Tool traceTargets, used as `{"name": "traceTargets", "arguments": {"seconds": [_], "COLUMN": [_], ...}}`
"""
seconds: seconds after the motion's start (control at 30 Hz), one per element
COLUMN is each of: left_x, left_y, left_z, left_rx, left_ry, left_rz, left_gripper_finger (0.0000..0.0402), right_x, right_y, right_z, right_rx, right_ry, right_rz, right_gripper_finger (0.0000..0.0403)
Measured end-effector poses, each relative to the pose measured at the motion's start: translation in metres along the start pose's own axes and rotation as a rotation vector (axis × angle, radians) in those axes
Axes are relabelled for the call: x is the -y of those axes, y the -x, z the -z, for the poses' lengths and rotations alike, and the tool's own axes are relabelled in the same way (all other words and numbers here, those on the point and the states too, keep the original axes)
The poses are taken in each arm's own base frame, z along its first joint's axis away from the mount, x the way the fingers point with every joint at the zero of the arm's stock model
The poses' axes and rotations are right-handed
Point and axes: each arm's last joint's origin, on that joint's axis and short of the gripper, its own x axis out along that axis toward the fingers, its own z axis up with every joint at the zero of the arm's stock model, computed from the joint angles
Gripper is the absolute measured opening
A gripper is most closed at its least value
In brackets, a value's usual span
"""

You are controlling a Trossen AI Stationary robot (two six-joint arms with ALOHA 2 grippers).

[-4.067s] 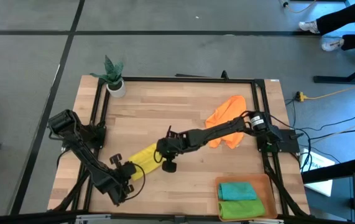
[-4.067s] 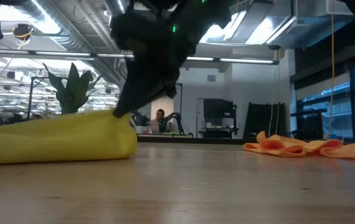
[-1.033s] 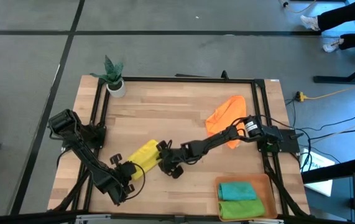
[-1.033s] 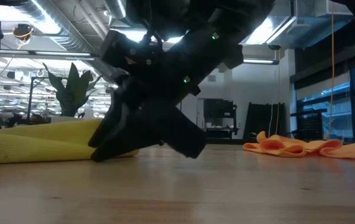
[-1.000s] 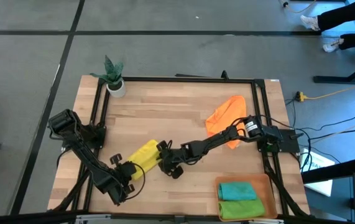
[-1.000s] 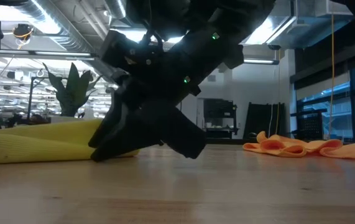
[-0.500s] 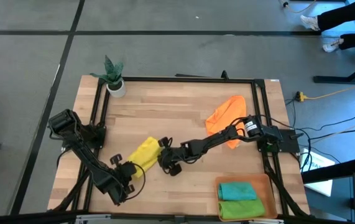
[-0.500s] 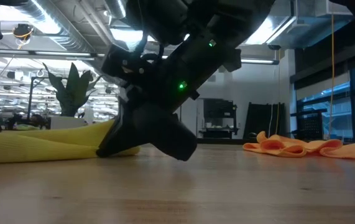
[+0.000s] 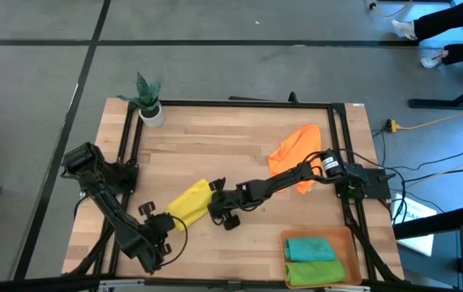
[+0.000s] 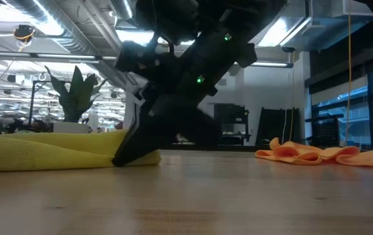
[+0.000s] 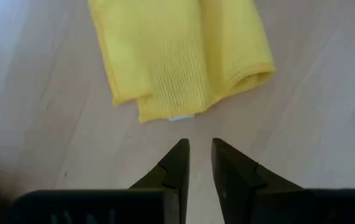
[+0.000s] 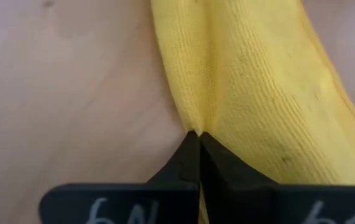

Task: Roll microfiber towels into tight, uniform cylinder then place into a basket
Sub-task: Roll the yellow microfiber towel

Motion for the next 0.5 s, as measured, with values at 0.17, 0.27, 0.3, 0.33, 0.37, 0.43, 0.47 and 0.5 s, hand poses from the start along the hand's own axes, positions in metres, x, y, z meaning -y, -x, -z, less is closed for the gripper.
{"name": "traceTargets", "arguments": {"seconds": [0.17,0.27,0.3,0.33,0.37,0.43,0.47,0.5], "left_x": [-0.001,-0.003,-0.003,-0.003,-0.003,-0.003,-0.003,-0.003], "left_y": [0.000,0.000,0.000,0.000,0.000,-0.001,-0.001,-0.001], "left_z": [0.000,-0.001,-0.001,-0.002,-0.003,-0.004,-0.004,-0.004], "left_rx": [0.001,0.037,0.053,0.068,0.076,0.082,0.082,0.084], "left_ry": [-0.004,-0.012,-0.014,-0.015,-0.019,-0.030,-0.033,-0.034], "left_rz": [-0.012,-0.031,-0.036,-0.039,-0.041,-0.041,-0.042,-0.043], "left_gripper_finger": [0.0057,0.0057,0.0057,0.0057,0.0057,0.0057,0.0057,0.0057], "right_x": [-0.003,-0.004,-0.004,-0.004,-0.003,-0.002,-0.001,0.000], "right_y": [0.008,0.013,0.015,0.016,0.018,0.023,0.025,0.027], "right_z": [-0.005,-0.011,-0.013,-0.015,-0.018,-0.024,-0.026,-0.029], "right_rx": [-0.011,-0.039,-0.048,-0.058,-0.065,-0.078,-0.088,-0.097], "right_ry": [-0.109,-0.176,-0.199,-0.228,-0.253,-0.297,-0.316,-0.333], "right_rz": [-0.157,-0.243,-0.270,-0.295,-0.314,-0.346,-0.356,-0.363], "right_gripper_finger": [0.0002,0.0001,0.0001,0.0001,0.0001,0.0001,0.0001,0.0001]}}
